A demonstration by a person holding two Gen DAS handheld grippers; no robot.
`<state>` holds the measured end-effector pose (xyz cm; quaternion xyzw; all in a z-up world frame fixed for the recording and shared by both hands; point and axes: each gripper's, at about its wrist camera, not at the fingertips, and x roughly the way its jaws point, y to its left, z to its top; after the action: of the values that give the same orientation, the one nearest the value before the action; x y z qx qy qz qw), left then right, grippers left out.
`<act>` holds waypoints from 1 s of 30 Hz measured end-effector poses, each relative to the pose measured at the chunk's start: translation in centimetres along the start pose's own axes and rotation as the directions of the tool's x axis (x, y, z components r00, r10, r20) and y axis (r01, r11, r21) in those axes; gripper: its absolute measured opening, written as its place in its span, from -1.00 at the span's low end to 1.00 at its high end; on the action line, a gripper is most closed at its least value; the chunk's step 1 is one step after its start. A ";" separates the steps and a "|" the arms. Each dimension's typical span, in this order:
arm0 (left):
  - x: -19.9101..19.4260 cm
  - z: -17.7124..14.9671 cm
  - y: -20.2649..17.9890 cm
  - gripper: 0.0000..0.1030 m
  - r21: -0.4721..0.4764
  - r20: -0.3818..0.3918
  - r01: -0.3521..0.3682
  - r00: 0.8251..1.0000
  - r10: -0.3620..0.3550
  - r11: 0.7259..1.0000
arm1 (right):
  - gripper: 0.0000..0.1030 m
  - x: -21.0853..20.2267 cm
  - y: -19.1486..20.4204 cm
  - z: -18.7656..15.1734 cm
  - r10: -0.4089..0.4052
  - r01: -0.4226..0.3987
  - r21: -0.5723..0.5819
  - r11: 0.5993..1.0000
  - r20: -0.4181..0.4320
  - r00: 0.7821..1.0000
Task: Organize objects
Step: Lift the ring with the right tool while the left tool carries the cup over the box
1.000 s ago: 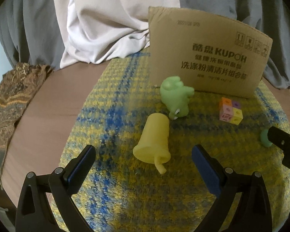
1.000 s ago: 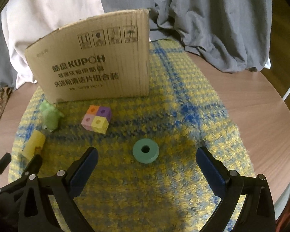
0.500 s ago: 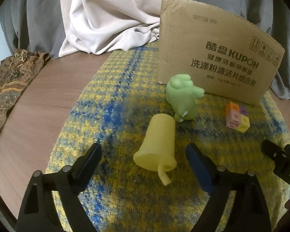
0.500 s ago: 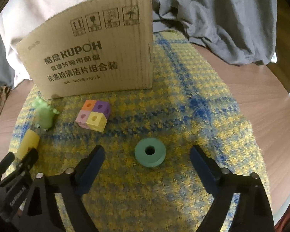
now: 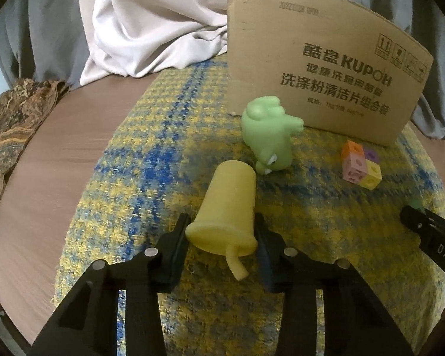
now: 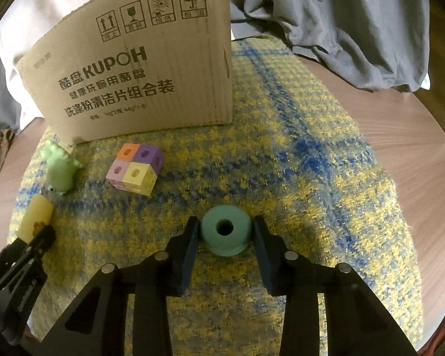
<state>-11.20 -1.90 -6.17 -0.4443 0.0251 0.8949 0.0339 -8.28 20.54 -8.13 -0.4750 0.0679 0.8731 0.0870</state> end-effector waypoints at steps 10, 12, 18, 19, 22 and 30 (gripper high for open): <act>-0.9 -0.4 0.4 -0.22 -0.006 0.007 0.010 1.000 -0.010 1.000 | -0.30 -1.9 0.7 -0.2 0.010 -0.009 -0.026 1.000 0.043 0.999; -1.2 -0.3 0.5 -0.22 -0.010 0.014 0.010 1.000 -0.010 1.000 | -0.30 -2.3 0.8 -0.1 0.015 -0.013 -0.028 1.000 0.050 0.999; -2.6 0.0 0.5 -0.22 -0.009 0.039 0.019 0.999 -0.019 1.000 | -0.30 -3.6 1.0 0.2 0.024 -0.022 -0.034 0.999 0.079 0.997; -2.8 0.1 0.5 -0.22 -0.009 0.043 0.021 0.999 -0.021 1.000 | -0.30 -3.8 1.0 0.2 0.026 -0.023 -0.035 0.999 0.084 0.996; -3.4 0.3 0.4 -0.22 -0.007 0.055 0.026 0.998 -0.026 1.000 | -0.29 -4.4 1.1 0.4 0.030 -0.026 -0.038 0.999 0.097 0.995; -4.9 1.0 -0.1 -0.22 0.010 0.087 0.030 0.996 -0.031 0.999 | -0.29 -6.2 1.4 1.0 0.041 -0.034 -0.050 0.998 0.133 0.990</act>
<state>-9.06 -1.90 -1.65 -0.4052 0.0204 0.9126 0.0506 -6.09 18.86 -2.34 -0.4159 0.0499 0.9058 0.0634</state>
